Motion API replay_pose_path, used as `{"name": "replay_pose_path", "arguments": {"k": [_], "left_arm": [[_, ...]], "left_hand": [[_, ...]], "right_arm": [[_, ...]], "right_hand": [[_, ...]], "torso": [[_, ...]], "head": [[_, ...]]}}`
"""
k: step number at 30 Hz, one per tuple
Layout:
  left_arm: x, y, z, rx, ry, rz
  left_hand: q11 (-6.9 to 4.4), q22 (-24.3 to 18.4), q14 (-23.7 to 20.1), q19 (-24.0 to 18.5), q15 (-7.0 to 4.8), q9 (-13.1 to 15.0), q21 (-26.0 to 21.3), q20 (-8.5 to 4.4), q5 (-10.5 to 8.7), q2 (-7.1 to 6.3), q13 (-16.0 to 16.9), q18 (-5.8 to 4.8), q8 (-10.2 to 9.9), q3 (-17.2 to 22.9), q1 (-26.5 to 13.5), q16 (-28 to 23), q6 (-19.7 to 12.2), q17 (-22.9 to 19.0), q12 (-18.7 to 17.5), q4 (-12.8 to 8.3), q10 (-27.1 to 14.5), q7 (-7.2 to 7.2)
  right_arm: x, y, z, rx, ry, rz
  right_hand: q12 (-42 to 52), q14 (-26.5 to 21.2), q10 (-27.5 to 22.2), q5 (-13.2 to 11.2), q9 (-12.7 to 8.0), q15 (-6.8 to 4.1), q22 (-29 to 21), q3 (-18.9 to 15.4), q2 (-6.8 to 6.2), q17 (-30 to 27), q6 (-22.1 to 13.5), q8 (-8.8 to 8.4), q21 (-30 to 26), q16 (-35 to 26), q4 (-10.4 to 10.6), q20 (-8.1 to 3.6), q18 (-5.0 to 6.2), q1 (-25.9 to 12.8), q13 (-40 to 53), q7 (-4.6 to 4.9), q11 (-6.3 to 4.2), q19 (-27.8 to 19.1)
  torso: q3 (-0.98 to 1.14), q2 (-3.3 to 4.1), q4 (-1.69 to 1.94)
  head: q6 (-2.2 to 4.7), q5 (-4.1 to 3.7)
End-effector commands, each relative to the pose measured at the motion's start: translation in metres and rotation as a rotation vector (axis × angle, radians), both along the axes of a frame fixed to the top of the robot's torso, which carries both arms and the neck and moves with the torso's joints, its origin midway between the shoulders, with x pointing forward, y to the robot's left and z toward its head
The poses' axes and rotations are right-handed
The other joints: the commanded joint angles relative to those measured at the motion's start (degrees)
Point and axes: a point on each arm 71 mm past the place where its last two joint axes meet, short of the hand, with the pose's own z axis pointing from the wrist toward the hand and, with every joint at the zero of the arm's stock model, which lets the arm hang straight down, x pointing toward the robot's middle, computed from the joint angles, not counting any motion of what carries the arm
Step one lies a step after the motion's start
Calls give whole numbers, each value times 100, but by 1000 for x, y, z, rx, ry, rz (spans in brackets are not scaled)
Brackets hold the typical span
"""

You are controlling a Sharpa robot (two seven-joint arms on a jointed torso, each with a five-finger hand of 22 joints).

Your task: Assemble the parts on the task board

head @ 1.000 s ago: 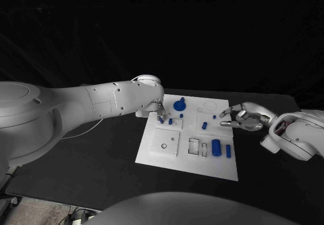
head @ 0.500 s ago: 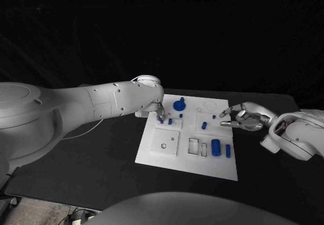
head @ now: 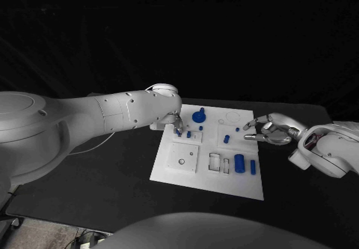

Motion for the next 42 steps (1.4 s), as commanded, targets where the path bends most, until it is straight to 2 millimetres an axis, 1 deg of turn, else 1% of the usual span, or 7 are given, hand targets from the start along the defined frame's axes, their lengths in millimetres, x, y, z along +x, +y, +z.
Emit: {"name": "replay_pose_path", "arguments": {"k": [1, 9, 15, 20, 28, 33, 42], "left_arm": [[-3, -1, -5, -12, 13, -12], [-2, 1, 0, -25, 10, -6], [-1, 1, 12, -12, 13, -9], [0, -1, 19, 40, 15, -31], [-2, -5, 21, 85, 24, -53], [-2, -8, 21, 90, 23, -55], [-4, -10, 15, 101, 28, -53]], "left_hand": [[-50, 1157, 602, 84, -41, 7, -17, -32, -23, 12, 1497, 54, -29, 17, 14, 14, 33, 1507, 18, -41, 596, -12], [-61, 1162, 602, 93, -51, 22, -12, -38, -13, -4, 1497, 51, -9, 42, 19, 14, 98, 1507, 18, -78, 596, -27], [-71, 1166, 602, 99, -58, 33, -9, -44, -11, -9, 1497, 50, 9, 58, 6, 14, 155, 1507, 18, -87, 596, -39], [-72, 1165, 602, 97, -60, 32, -12, -45, -10, -9, 1497, 51, 8, 60, -2, 14, 159, 1507, 18, -85, 596, -38], [-71, 1151, 602, 78, -64, 21, -41, -51, -11, 3, 1497, 58, -30, 71, -55, 14, 132, 1507, 18, -59, 596, -26], [-71, 1150, 602, 77, -64, 20, -43, -51, -10, 5, 1497, 59, -34, 73, -60, 14, 129, 1507, 18, -57, 596, -25], [-70, 1142, 602, 66, -65, 15, -61, -53, 9, 22, 1497, 63, -51, 85, -75, 14, 120, 1507, 18, -55, 596, -23]], "right_arm": [[-1, 1, -1, 0, 8, 12], [-1, 0, -1, 0, 7, 10], [0, 0, -1, -2, 8, 8], [0, 0, -1, -3, 9, 8], [1, 2, -2, -3, 10, 11], [1, 3, -2, -3, 10, 12], [1, 3, -2, -3, 10, 12]], "right_hand": [[-7, 597, 597, 24, -5, 52, 1165, -18, 52, 1510, 29, -38, -24, 20, -6, -10, 87, 16, 1497, -7, 44, -30], [-7, 597, 597, 24, -5, 52, 1165, -18, 52, 1510, 29, -38, -24, 20, -6, -10, 87, 16, 1497, -7, 44, -30], [-7, 597, 597, 24, -5, 52, 1165, -18, 52, 1510, 29, -38, -24, 20, -6, -10, 87, 16, 1497, -7, 44, -30], [-7, 597, 597, 24, -5, 52, 1165, -18, 52, 1510, 29, -38, -24, 20, -6, -10, 87, 16, 1497, -7, 44, -30], [-7, 597, 597, 24, -5, 52, 1165, -18, 52, 1510, 29, -38, -24, 20, -6, -10, 87, 16, 1497, -7, 44, -30], [-7, 597, 597, 24, -5, 52, 1165, -18, 52, 1510, 29, -38, -24, 20, -6, -10, 87, 16, 1497, -7, 44, -30], [-7, 597, 597, 26, -11, 52, 1160, -22, 58, 1510, 33, -38, -39, 20, -11, -9, 91, 21, 1497, -6, 45, -43]], "torso": [[0, -1, -1], [2, -1, -5], [4, -2, -3], [6, -5, -3], [5, -6, 2], [3, 0, -4], [1, 6, -5]], "head": [[0, 3], [0, -17], [0, -15], [0, 3], [0, -16], [0, -5], [0, -12]]}}
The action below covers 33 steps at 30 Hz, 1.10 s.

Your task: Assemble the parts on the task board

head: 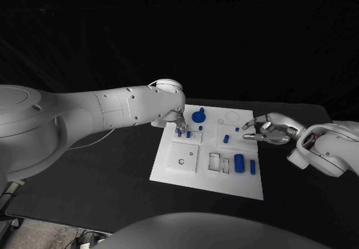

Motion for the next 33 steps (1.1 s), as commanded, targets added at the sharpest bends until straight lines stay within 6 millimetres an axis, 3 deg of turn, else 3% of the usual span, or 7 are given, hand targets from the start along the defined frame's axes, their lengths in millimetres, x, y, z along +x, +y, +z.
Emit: {"name": "replay_pose_path", "arguments": {"k": [1, 33], "left_arm": [[-1, 3, -2, 71, 7, 26], [0, 4, -10, 82, -16, 34]], "left_hand": [[-29, 1141, 603, 85, -24, -9, -38, -32, 38, 27, 1497, 64, -22, 27, -26, 14, -3, 1507, 18, 6, 596, 15], [-27, 1143, 603, 89, -25, -15, -37, -34, 57, 40, 1497, 63, -35, 34, -52, 14, 3, 1507, 18, 12, 596, 17]], "right_arm": [[-1, 1, -1, -2, 10, 11], [-2, -1, -1, 0, 9, 10]], "right_hand": [[-7, 597, 597, 26, -5, 52, 1162, -22, 58, 1506, 33, -39, -39, 20, -12, -9, 91, 21, 1497, -6, 45, -43], [-7, 597, 597, 26, -5, 52, 1162, -22, 58, 1506, 33, -39, -39, 20, -12, -9, 91, 21, 1497, -6, 45, -43]], "torso": [[-2, 4, -2], [-2, -1, 1]], "head": [[0, -4], [0, 18]]}}
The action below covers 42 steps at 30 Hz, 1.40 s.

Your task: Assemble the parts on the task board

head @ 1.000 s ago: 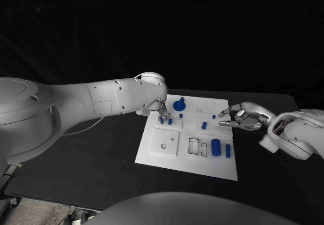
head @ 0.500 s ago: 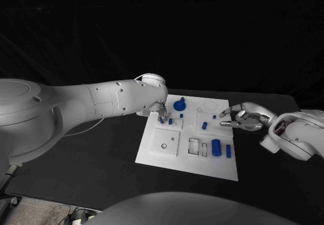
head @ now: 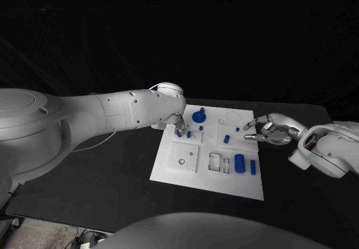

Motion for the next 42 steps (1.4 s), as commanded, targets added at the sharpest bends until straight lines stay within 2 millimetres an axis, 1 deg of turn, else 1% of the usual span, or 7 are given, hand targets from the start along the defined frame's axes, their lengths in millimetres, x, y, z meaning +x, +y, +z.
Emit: {"name": "replay_pose_path", "arguments": {"k": [1, 6, 13, 23, 30, 38, 42], "left_arm": [[0, 3, 0, 50, -8, 38], [1, 4, 0, 49, -9, 44], [2, 5, 0, 42, -18, 51], [3, 4, 1, 36, -22, 51], [3, 4, 0, 31, -25, 52], [4, 3, 0, 33, -21, 48], [4, 4, -2, 40, -14, 47]], "left_hand": [[-27, 1143, 603, 89, -25, 3, -15, -34, 20, 35, 1497, 63, -22, 41, -12, 14, 13, 1509, 18, 4, 596, 7], [-28, 1142, 603, 88, -25, 3, -17, -34, 20, 35, 1497, 64, -23, 42, -14, 14, 14, 1509, 18, 4, 596, 7], [-28, 1144, 603, 91, -25, 2, -15, -35, 21, 36, 1497, 63, -23, 43, -15, 14, 17, 1509, 18, 3, 596, 6], [-28, 1145, 603, 93, -25, 2, -12, -35, 21, 36, 1497, 62, -24, 43, -16, 14, 18, 1509, 18, 3, 596, 6], [-28, 1145, 603, 93, -25, 2, -12, -35, 21, 36, 1497, 62, -24, 43, -16, 14, 18, 1509, 18, 3, 596, 6], [-29, 1143, 603, 90, -26, 1, -18, -35, 26, 38, 1497, 64, -25, 48, -17, 14, 26, 1509, 18, -4, 596, 2], [-30, 1139, 603, 84, -26, 1, -26, -35, 28, 38, 1497, 66, -26, 49, -16, 14, 27, 1509, 18, -6, 596, 1]], "right_arm": [[-1, 1, -1, 1, 8, 13], [-1, 1, -1, 1, 8, 13], [-1, 1, -1, 1, 9, 13], [-2, 1, -2, 0, 11, 13], [-2, 1, -2, -1, 12, 13], [-2, 1, -2, 1, 10, 13], [-2, 2, -2, 2, 10, 14]], "right_hand": [[-7, 597, 597, 26, -6, 52, 1159, -22, 58, 1508, 33, -39, -39, 20, -12, -9, 91, 21, 1497, -6, 44, -43], [-7, 597, 597, 26, -6, 52, 1159, -22, 58, 1508, 33, -39, -39, 20, -12, -9, 91, 21, 1497, -6, 44, -43], [-7, 597, 597, 27, -13, 53, 1157, -28, 62, 1508, 34, -41, -44, 20, -18, -8, 92, 25, 1497, -6, 45, -47], [-7, 597, 597, 27, -13, 53, 1157, -28, 62, 1508, 34, -41, -44, 20, -18, -8, 92, 25, 1497, -6, 45, -47], [-7, 597, 597, 27, -13, 53, 1157, -28, 62, 1508, 34, -41, -44, 20, -18, -8, 92, 25, 1497, -6, 45, -47], [-7, 597, 597, 27, -13, 53, 1157, -28, 62, 1508, 34, -41, -44, 20, -18, -8, 92, 25, 1497, -6, 45, -47], [-7, 597, 597, 27, -13, 53, 1157, -28, 62, 1508, 34, -41, -44, 20, -18, -8, 92, 25, 1497, -6, 45, -47]], "torso": [[0, -2, 1], [2, -2, 1], [-1, 1, 2], [3, -3, -1], [1, -2, -1], [3, -2, -2], [3, -2, -4]], "head": [[0, 4], [0, 7], [0, 8], [0, 18], [0, 16], [0, 24], [0, 12]]}}
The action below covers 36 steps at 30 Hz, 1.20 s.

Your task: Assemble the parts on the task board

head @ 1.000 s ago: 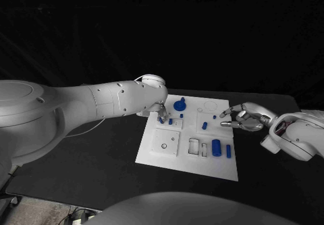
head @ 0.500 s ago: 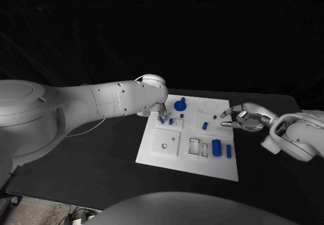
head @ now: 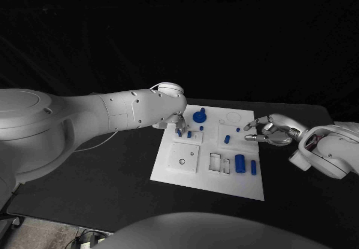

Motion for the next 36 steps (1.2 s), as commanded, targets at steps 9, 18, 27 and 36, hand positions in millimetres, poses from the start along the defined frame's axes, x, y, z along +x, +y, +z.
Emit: {"name": "replay_pose_path", "arguments": {"k": [9, 18, 27, 36], "left_arm": [[-2, 4, -4, 47, 15, 23], [-2, 3, -5, 39, 14, 19], [-2, 3, -5, 38, 17, 17], [-4, 1, -6, 35, 28, 9]], "left_hand": [[-30, 1134, 603, 77, -26, 3, -36, -36, 35, 55, 1497, 68, -16, 35, 0, 14, 24, 1510, 18, 8, 596, 3], [-31, 1130, 603, 73, -26, 2, -42, -36, 37, 56, 1497, 70, -18, 38, 1, 14, 24, 1510, 18, 4, 596, 3], [-32, 1126, 603, 67, -27, -1, -51, -37, 47, 56, 1497, 72, -27, 49, 9, 14, 22, 1510, 18, -15, 596, 1], [-33, 1123, 603, 63, -27, -2, -57, -37, 49, 54, 1497, 74, -31, 53, 12, 14, 22, 1510, 18, -25, 596, 1]], "right_arm": [[-1, 1, -1, 1, 8, 12], [-1, 1, -1, 0, 8, 12], [0, 0, -1, -2, 9, 9], [1, 0, -2, -4, 9, 7]], "right_hand": [[-7, 597, 597, 27, -6, 52, 1160, -28, 39, 1509, 34, -19, -20, 20, -18, -8, 92, 3, 1493, -6, 45, -47], [-7, 597, 597, 27, -6, 52, 1160, -28, 39, 1509, 34, -19, -20, 20, -18, -8, 92, 3, 1493, -6, 45, -47], [-7, 597, 597, 28, -12, 53, 1161, -34, 43, 1509, 36, -21, -20, 20, -24, -8, 92, 6, 1493, -4, 45, -46], [-7, 597, 597, 28, -12, 53, 1161, -34, 43, 1509, 36, -21, -20, 20, -24, -8, 92, 6, 1493, -4, 45, -46]], "torso": [[-1, 2, 4], [1, -1, 1], [1, -1, 1], [2, 0, 0]], "head": [[0, -8], [0, 7], [0, 11], [0, 15]]}}
